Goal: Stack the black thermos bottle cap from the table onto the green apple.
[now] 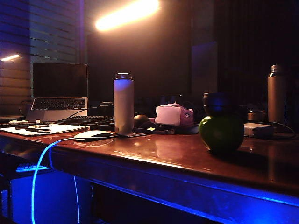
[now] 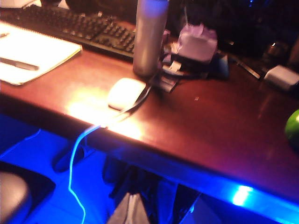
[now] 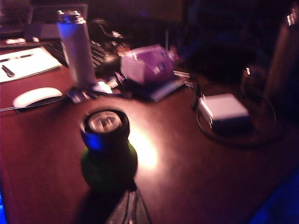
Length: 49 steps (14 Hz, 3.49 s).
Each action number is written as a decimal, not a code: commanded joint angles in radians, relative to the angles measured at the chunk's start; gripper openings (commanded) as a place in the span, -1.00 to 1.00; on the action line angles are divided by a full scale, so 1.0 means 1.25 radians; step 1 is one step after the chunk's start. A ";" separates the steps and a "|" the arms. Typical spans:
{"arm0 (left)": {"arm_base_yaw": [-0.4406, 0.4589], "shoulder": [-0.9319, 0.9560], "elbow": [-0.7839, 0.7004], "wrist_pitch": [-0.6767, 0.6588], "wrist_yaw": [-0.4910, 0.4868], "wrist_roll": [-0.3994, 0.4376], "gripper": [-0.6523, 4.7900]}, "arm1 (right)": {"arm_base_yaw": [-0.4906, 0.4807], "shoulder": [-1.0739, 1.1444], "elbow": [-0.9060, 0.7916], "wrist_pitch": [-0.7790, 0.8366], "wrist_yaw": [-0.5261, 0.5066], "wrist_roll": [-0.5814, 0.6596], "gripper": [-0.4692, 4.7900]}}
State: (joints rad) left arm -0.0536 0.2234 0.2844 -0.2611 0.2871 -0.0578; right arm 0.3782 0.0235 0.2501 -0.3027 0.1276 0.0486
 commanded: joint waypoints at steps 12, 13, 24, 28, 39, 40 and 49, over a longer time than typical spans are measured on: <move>-0.006 -0.001 -0.217 0.173 0.002 0.035 -0.77 | 0.001 -0.017 -0.142 -0.069 0.007 0.033 -0.84; -0.005 -0.001 -0.222 0.168 0.001 0.054 -0.77 | 0.001 -0.017 -0.142 -0.069 0.008 0.040 -0.84; -0.005 -0.001 -0.223 0.132 -0.002 0.103 -0.77 | 0.001 -0.017 -0.142 -0.068 0.007 0.042 -0.84; -0.004 -0.001 -0.223 0.132 -0.002 0.103 -0.77 | 0.001 -0.017 -0.142 -0.068 0.007 0.042 -0.84; -0.003 -0.178 -0.223 0.131 -0.002 0.103 -0.77 | -0.243 -0.017 -0.143 -0.066 0.007 0.042 -0.84; -0.003 -0.178 -0.223 0.131 -0.002 0.103 -0.77 | -0.268 -0.017 -0.143 -0.066 0.007 0.042 -0.84; 0.101 -0.178 -0.223 0.131 0.003 0.103 -0.77 | -0.301 -0.017 -0.143 -0.065 0.007 0.042 -0.84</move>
State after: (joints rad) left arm 0.0635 0.0032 0.0078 -0.1013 0.2867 0.0673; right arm 0.0032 0.0032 0.0780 -0.3859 0.1356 0.0971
